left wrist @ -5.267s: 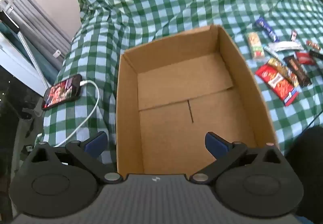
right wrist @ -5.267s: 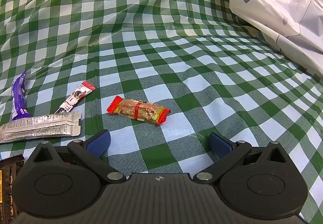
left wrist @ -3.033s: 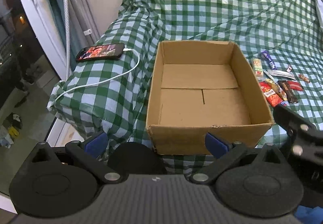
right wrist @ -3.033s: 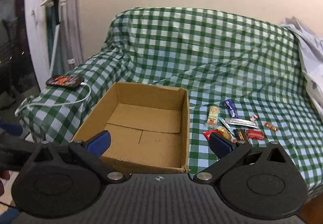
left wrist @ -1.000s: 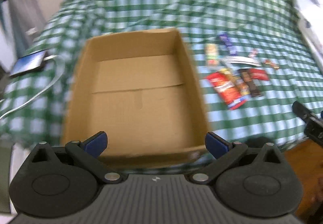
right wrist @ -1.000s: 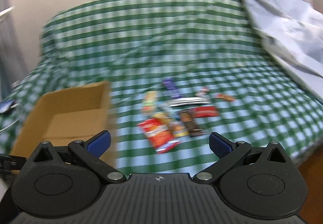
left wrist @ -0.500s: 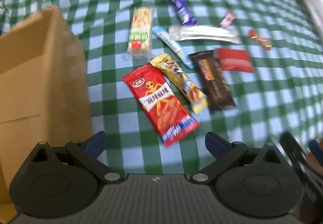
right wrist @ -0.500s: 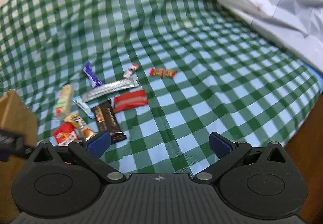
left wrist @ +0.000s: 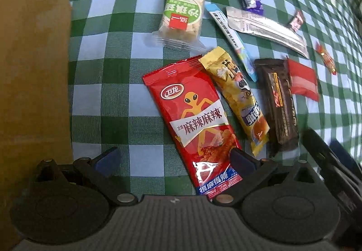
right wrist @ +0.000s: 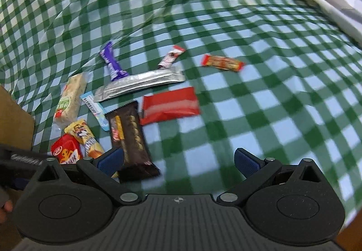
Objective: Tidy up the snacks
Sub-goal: 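Grasp the red spicy-strip packet with the left tool while the right grasps the dark chocolate bar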
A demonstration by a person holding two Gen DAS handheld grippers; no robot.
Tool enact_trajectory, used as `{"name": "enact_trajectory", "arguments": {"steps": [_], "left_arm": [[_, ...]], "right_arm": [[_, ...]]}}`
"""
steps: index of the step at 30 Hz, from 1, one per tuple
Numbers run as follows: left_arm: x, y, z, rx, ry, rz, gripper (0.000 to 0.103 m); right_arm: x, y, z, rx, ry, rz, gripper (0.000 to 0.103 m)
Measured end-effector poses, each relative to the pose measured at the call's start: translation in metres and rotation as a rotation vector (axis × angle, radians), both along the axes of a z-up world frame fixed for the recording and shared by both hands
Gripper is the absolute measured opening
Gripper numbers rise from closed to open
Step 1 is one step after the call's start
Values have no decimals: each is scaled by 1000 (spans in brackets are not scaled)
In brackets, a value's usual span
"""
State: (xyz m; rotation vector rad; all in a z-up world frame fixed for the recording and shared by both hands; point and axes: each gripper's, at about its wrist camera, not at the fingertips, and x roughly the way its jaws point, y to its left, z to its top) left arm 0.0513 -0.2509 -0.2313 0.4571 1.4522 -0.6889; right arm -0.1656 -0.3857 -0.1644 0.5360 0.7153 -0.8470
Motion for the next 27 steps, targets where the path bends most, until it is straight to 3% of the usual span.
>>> {"name": "enact_trajectory", "arguments": {"steps": [7,12,16,24,27], "left_arm": [[21,13,3,-46,24,-40,103],[34,4,5,-30,20,104,103],[32,-12,0,32,-21,170,103],[11,-41,-1,60,-48,107,103],[1,-44,-2,83,-103,71,99]], "right_arm": [[46,-7,-19,-30,92,89,102],[55,-12,-29,-45,122,108,103],[52,-12,-32,-71,135,90,103],[57,-12,-37,-100,173,66,102],[50,-10,-37,-116,160,77,101]]}}
